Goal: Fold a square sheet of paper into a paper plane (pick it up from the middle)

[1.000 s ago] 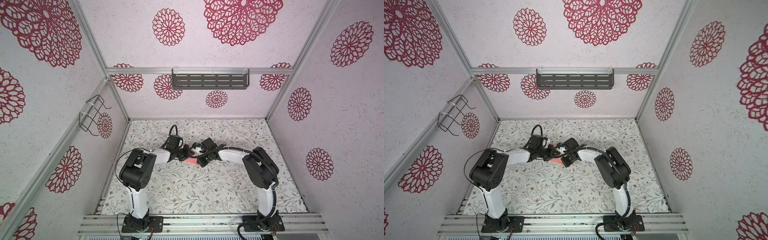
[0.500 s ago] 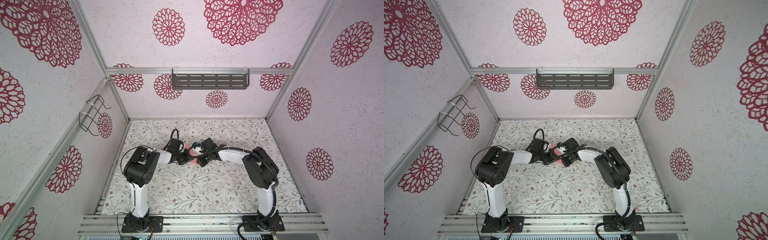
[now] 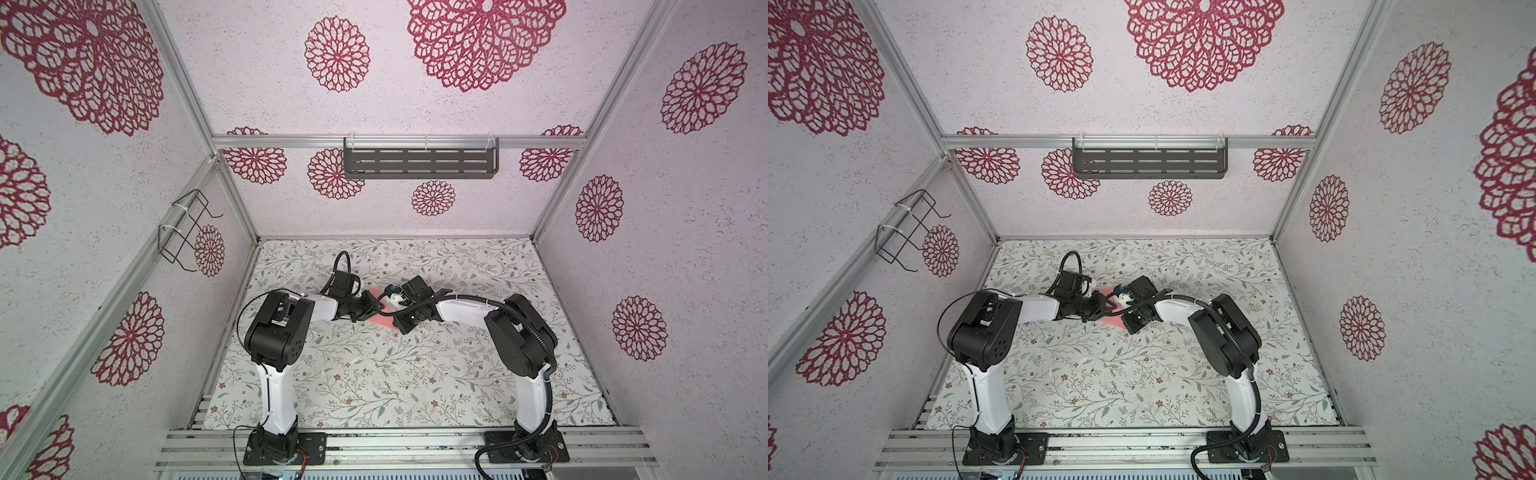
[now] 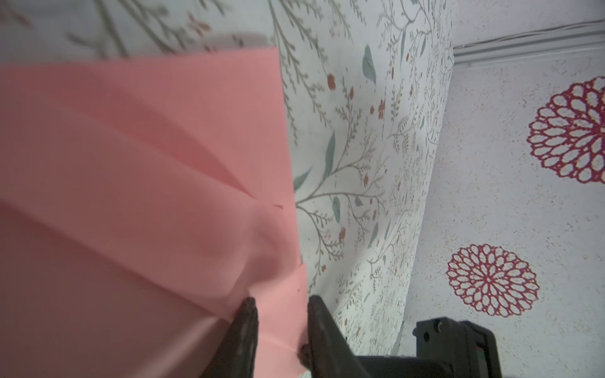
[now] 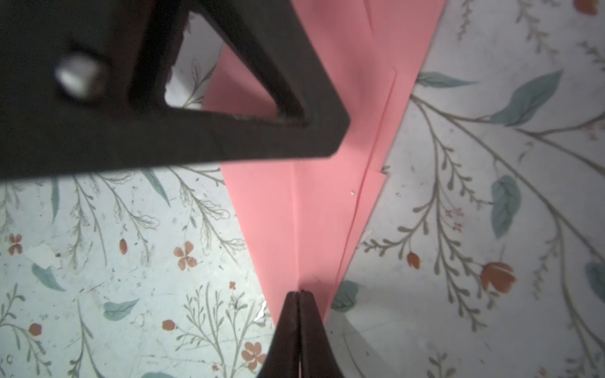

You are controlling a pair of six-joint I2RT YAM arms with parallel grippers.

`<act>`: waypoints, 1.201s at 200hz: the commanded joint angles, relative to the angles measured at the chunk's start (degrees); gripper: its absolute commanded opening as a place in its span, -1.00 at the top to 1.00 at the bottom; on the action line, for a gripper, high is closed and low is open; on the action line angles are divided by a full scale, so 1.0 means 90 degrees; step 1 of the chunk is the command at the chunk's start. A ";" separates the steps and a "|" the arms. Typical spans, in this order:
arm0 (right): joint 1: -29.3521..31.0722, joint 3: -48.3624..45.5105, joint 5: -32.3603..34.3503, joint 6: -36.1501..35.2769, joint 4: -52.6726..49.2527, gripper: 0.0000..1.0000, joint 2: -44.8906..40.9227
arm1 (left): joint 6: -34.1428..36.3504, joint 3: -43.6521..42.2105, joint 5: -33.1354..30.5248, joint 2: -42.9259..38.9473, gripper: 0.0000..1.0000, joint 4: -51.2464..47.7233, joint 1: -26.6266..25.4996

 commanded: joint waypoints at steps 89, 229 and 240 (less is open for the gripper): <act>0.0034 -0.0153 0.0302 0.0065 -0.0461 0.85 0.0104 | 0.0086 0.0029 -0.0787 0.0561 0.31 -0.0324 0.1202; 0.0034 -0.0175 0.0244 0.0217 -0.0382 0.83 0.0103 | -0.0248 -0.0139 0.0013 -0.0804 0.41 0.0422 0.0876; 0.0032 -0.0185 0.0234 0.0217 -0.0380 0.84 0.0112 | -0.0343 -0.0084 0.0042 -0.0704 0.44 0.0510 0.0714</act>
